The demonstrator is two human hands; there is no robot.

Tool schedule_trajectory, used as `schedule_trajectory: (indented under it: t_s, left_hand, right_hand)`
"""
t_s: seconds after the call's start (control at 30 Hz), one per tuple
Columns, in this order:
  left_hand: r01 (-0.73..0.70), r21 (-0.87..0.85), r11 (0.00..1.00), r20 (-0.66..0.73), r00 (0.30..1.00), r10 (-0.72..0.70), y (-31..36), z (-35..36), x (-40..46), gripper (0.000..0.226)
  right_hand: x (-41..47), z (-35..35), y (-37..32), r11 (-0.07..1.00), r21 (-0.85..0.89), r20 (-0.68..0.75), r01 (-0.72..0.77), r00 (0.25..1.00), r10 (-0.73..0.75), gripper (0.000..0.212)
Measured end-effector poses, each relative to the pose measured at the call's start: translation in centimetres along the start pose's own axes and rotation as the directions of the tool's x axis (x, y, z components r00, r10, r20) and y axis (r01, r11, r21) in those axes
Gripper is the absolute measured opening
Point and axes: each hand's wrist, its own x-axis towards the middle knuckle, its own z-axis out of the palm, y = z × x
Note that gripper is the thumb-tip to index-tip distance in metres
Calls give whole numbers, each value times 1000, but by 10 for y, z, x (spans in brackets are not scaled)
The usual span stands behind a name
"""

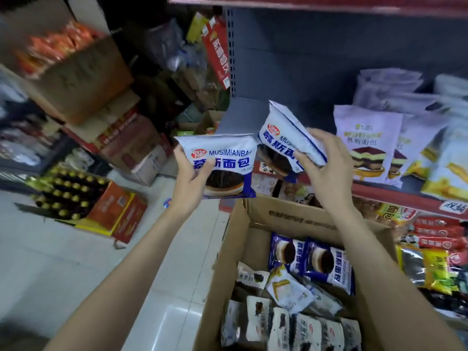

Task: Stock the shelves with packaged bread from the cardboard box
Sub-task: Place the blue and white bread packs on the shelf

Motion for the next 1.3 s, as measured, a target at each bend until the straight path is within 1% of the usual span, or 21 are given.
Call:
schedule_trajectory:
  t_s: [0.13, 0.23, 0.33, 0.47, 0.57, 0.7, 0.77, 0.8, 0.87, 0.9, 0.97, 1.0, 1.03, 1.07, 1.1, 1.13, 1.17, 1.2, 1.23, 1.27, 1.3]
  left_hand:
    - [-50, -32, 998, 55, 997, 51, -6, 4, 58, 42]
    - [-88, -61, 994, 72, 993, 92, -18, 6, 103, 45]
    - [-133, -45, 990, 89, 987, 137, -33, 10, 147, 48]
    - [-112, -52, 992, 90, 989, 116, -57, 16, 192, 48]
    - [-78, -48, 996, 86, 993, 82, -68, 25, 215, 43]
    - [-48, -26, 999, 91, 995, 50, -77, 36, 236, 50]
    - [-43, -46, 998, 119, 992, 48, -78, 44, 245, 46]
    - [-42, -59, 997, 138, 989, 49, -78, 50, 248, 44]
    - [-50, -78, 996, 166, 984, 62, -75, 68, 253, 46]
    - [-56, -87, 995, 172, 983, 70, -73, 79, 254, 48]
    - [-59, -109, 992, 184, 980, 79, -69, 103, 254, 50]
    - [-52, -123, 991, 195, 978, 76, -67, 116, 254, 50]
    - [-39, -132, 990, 205, 977, 66, -65, 128, 253, 49]
    - [-29, -132, 991, 208, 977, 56, -63, 138, 253, 48]
    - [-24, -130, 991, 204, 978, 51, -62, 147, 253, 47]
    - [-26, -128, 991, 192, 980, 50, -62, 153, 254, 46]
    - [-28, -129, 991, 175, 983, 51, -63, 156, 256, 46]
    - [-27, -132, 991, 158, 986, 48, -65, 158, 258, 46]
    - [-23, -135, 991, 145, 989, 43, -67, 158, 261, 47]
    - [-21, -136, 990, 139, 990, 40, -69, 157, 264, 47]
    - [-20, -133, 991, 138, 990, 39, -70, 157, 267, 47]
  right_hand:
    - [51, 52, 11, 998, -59, -42, -10, 999, 8, 40]
    - [94, 85, 26, 997, -66, -81, -35, 996, 29, 41]
    - [140, 114, 41, 995, -86, -73, -44, 997, 38, 42]
    - [188, 142, 56, 992, -20, -90, -122, 989, 120, 38]
    - [215, 154, 64, 991, 2, -68, -131, 989, 131, 36]
    - [237, 164, 74, 984, 58, -49, -169, 984, 172, 39]
    - [243, 161, 80, 986, 1, -85, -164, 983, 164, 35]
    - [244, 157, 84, 985, -61, -114, -159, 982, 151, 33]
    - [245, 144, 93, 962, -219, -207, -164, 971, 119, 30]
    - [245, 135, 96, 949, -264, -261, -173, 960, 103, 31]
    - [247, 117, 103, 934, -297, -346, -200, 934, 90, 35]
    - [246, 111, 106, 906, -349, -371, -240, 923, 102, 38]
    - [244, 108, 108, 854, -429, -405, -294, 908, 110, 41]
    - [238, 110, 110, 795, -515, -440, -322, 895, 77, 44]
    - [231, 114, 111, 760, -576, -444, -301, 896, 18, 45]
    - [224, 118, 111, 753, -616, -397, -231, 917, -43, 44]
    - [220, 122, 112, 732, -671, -309, -117, 942, -132, 42]
    - [217, 125, 117, 699, -715, -196, -10, 963, -187, 41]
    - [217, 126, 122, 693, -718, -89, 65, 979, -184, 44]
    - [220, 124, 123, 717, -692, -1, 84, 993, -118, 51]
    - [224, 121, 124, 731, -680, 58, 59, 998, -26, 58]
